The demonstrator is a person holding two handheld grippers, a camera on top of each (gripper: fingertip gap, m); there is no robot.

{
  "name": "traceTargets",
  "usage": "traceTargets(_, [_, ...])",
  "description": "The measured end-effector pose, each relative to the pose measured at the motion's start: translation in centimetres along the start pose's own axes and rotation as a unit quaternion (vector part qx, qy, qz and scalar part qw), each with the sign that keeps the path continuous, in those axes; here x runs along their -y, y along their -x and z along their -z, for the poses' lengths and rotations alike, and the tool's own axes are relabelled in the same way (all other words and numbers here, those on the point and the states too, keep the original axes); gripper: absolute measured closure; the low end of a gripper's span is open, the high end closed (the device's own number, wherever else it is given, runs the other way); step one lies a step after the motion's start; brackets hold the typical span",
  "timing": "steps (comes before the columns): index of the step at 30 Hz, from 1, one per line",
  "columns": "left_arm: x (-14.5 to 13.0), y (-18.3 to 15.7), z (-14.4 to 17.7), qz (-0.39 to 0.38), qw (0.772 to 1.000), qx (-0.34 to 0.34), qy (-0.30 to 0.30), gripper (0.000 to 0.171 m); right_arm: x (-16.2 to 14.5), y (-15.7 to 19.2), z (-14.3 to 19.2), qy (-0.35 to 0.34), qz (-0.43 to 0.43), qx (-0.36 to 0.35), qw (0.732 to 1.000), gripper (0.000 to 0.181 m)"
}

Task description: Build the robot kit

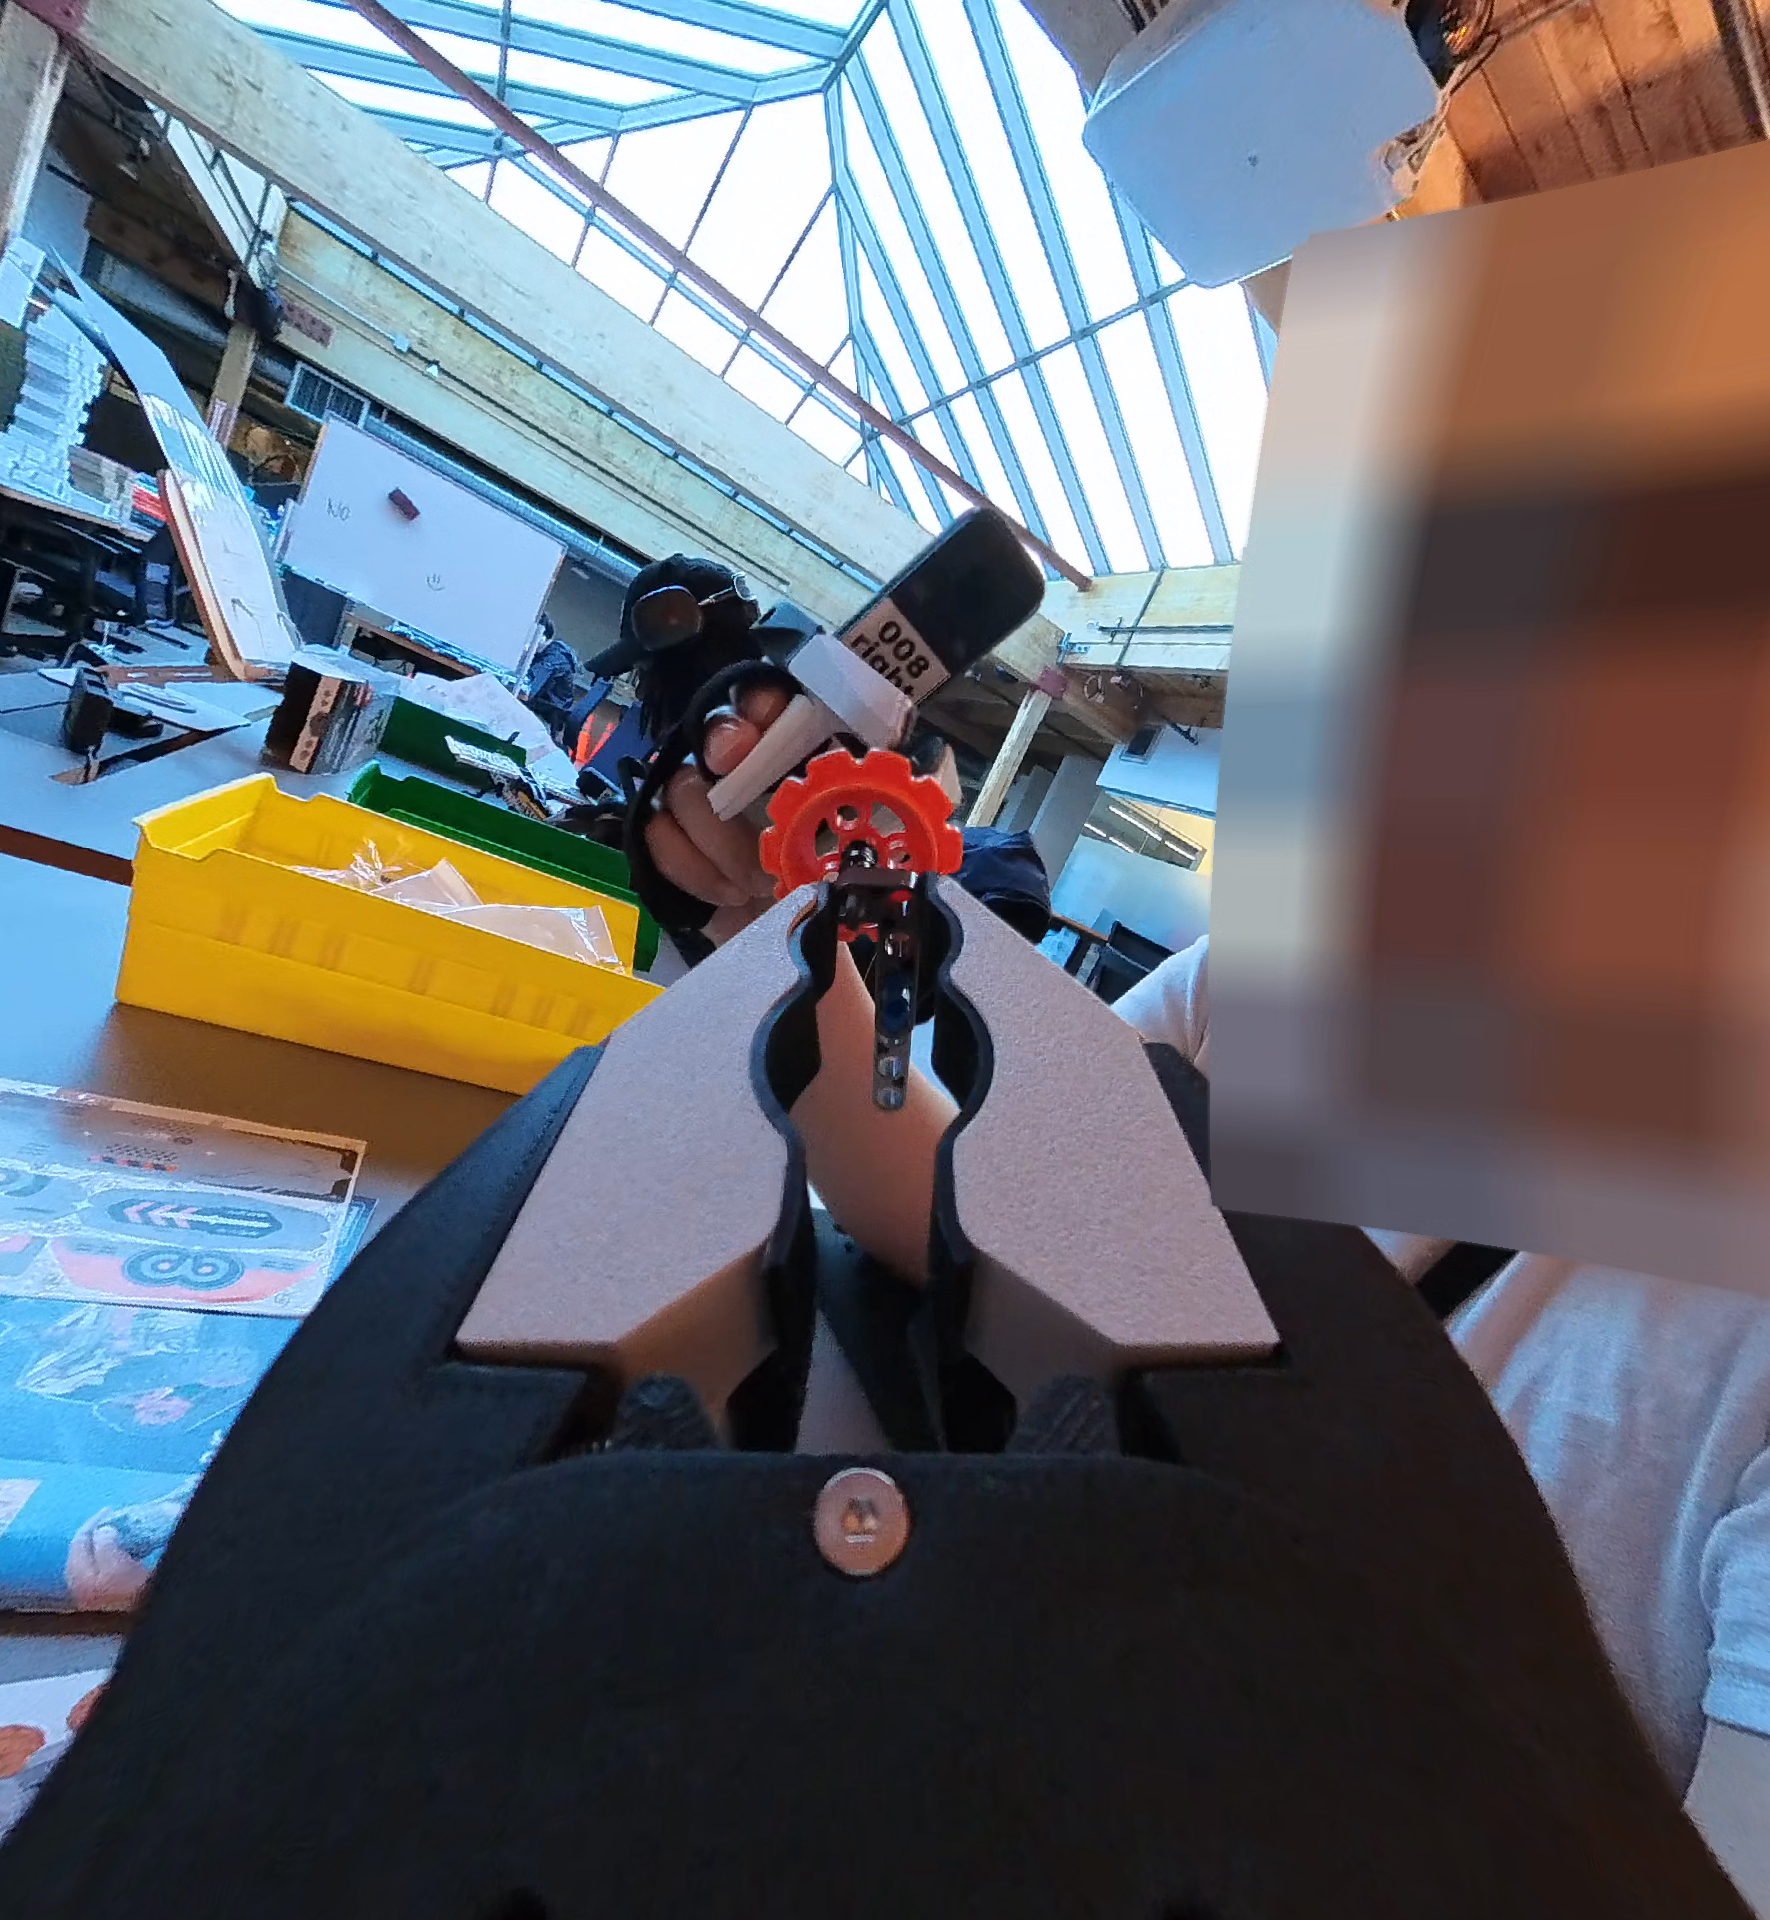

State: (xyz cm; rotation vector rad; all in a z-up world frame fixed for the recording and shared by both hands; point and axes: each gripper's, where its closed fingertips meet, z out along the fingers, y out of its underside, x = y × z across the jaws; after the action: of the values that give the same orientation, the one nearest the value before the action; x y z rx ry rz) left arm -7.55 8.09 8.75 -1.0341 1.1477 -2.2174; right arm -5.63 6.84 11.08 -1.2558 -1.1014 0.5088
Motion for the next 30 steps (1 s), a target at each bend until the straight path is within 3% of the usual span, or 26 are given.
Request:
traceTargets(18, [0.0, 0.2, -0.1, 0.003, 1.000, 0.015, 0.011, 0.160, -1.9, 0.1, -1.6, 0.016, -0.014, 0.010, 1.000, 0.176])
traceTargets(24, [-0.5, 1.7, -0.8, 0.002, 0.998, 0.055, 0.018, 0.160, -3.1, -0.7, -0.5, 0.038, -0.024, 0.004, 0.999, 0.176])
traceTargets(30, [-0.8, 3.3, -3.0, 0.021, 0.997, 0.066, -0.017, 0.160, -4.1, -1.4, 1.8, 0.051, -0.058, 0.010, 0.997, 0.176])
